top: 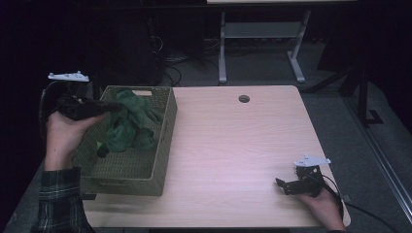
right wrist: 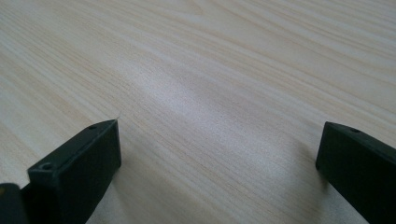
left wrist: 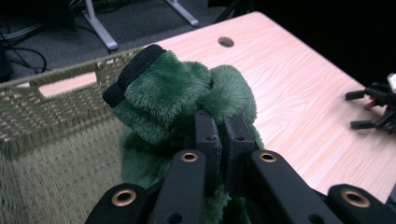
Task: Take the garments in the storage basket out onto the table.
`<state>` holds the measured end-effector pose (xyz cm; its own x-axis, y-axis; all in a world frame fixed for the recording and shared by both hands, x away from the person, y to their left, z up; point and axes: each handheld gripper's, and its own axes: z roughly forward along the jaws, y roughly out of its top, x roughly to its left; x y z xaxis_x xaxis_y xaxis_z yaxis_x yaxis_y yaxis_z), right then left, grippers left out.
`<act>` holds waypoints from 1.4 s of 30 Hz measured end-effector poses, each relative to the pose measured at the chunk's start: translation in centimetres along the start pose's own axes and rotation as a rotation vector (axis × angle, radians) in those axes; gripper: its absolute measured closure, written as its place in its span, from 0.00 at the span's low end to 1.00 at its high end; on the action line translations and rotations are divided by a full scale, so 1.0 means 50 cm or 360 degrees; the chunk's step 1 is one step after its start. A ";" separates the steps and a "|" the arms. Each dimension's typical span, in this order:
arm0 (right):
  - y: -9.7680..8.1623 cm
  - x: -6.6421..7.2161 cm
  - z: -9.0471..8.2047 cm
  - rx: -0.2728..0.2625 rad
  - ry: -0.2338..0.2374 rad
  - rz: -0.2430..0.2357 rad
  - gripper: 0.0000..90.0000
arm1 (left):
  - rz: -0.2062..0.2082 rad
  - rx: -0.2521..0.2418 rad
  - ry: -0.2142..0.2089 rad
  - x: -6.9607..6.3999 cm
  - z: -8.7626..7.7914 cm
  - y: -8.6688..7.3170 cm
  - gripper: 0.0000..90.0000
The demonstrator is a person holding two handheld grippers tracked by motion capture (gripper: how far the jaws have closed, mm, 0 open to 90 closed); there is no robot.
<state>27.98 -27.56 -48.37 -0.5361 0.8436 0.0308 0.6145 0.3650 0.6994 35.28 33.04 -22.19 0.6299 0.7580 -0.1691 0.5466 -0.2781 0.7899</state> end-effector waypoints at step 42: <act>0.000 -0.001 0.000 0.0000 0.0001 -0.0007 0.00 | 0.0232 -0.0069 -0.0306 -0.190 0.118 0.141 0.96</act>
<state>27.99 -27.59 -48.37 -0.5392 0.8417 0.0280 0.6121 0.3689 0.6994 36.40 20.38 -18.52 0.7961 0.5845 -0.1571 0.4207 -0.3478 0.8379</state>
